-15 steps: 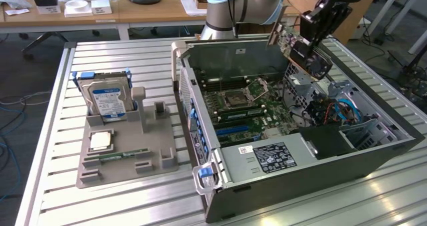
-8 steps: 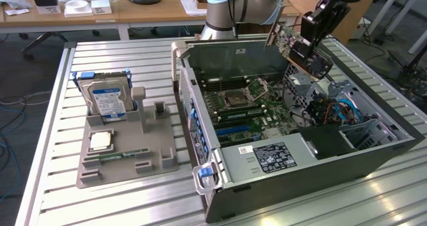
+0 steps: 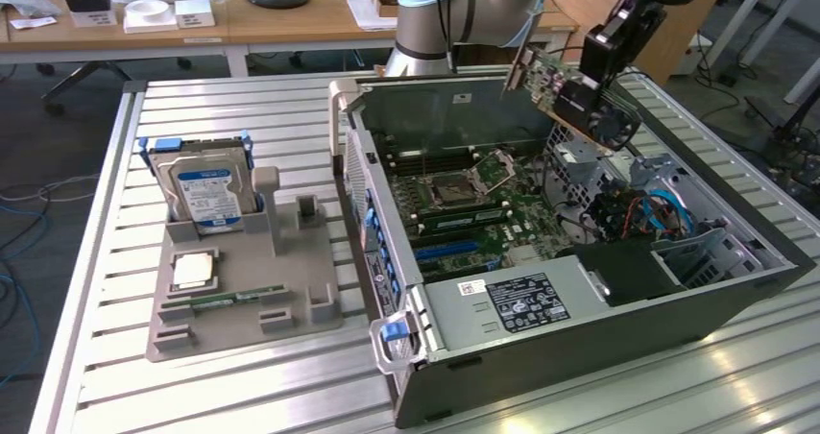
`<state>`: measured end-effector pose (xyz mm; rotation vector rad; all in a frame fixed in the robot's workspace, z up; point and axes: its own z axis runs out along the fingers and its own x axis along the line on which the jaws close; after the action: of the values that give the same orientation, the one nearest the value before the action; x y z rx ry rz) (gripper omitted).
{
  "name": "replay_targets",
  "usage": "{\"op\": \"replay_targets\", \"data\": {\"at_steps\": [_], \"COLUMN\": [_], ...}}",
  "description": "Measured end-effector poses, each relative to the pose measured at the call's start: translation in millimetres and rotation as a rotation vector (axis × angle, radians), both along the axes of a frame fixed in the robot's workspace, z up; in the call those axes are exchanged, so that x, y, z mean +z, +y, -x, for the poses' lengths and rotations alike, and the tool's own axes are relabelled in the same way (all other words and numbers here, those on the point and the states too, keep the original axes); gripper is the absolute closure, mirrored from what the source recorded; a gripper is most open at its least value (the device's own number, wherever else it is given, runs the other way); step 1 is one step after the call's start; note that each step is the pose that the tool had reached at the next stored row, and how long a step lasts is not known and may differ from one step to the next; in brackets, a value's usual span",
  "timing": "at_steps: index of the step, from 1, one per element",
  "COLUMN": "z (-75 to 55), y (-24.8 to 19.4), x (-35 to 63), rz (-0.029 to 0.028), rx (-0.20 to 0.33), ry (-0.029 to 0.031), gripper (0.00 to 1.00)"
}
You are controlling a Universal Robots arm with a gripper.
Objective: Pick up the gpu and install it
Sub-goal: 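Insert the gpu into the slot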
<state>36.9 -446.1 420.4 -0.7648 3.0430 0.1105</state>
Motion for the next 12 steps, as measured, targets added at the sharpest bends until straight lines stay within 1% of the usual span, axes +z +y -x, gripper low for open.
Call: {"op": "replay_targets", "data": {"at_steps": [12], "z": [0.0], "y": [0.0], "x": [-0.1], "rz": [0.0], "rx": [0.159], "ry": [0.0], "gripper": [0.73]}}
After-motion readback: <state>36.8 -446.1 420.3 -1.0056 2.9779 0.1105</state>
